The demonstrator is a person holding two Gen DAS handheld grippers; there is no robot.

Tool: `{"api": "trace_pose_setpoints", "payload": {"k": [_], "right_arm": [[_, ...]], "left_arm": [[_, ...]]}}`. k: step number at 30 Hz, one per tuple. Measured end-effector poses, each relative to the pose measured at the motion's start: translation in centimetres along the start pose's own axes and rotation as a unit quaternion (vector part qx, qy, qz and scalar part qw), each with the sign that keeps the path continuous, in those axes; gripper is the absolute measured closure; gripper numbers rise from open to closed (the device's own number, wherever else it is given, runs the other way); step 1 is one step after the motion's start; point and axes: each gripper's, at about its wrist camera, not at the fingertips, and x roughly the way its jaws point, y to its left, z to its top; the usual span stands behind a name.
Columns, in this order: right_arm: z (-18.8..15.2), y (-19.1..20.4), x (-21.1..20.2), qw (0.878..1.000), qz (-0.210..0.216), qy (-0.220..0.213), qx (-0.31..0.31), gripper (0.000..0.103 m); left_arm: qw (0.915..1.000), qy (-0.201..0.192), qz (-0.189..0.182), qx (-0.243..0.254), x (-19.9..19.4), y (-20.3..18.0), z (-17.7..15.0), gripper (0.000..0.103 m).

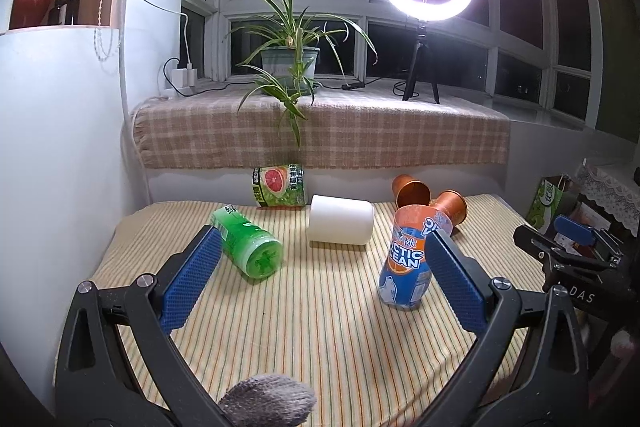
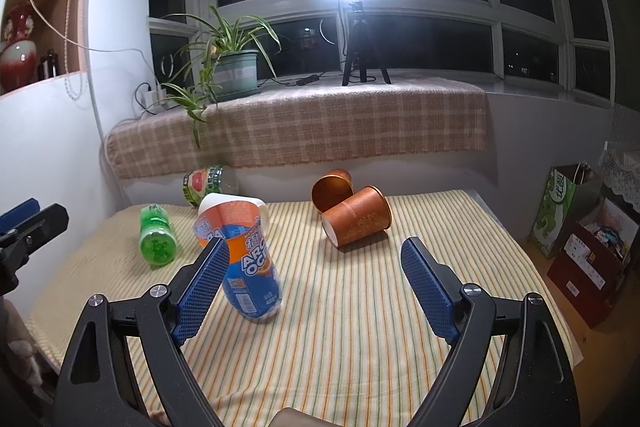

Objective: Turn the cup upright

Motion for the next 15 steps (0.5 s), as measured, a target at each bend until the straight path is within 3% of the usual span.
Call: {"api": "trace_pose_setpoints", "payload": {"k": [15], "right_arm": [[-0.18,-0.11,0.54,1.0,-0.001,0.007,0.003,0.015]], "left_arm": [[1.0,0.0,0.01,-0.001,0.1,0.36,0.39,0.0]]}}
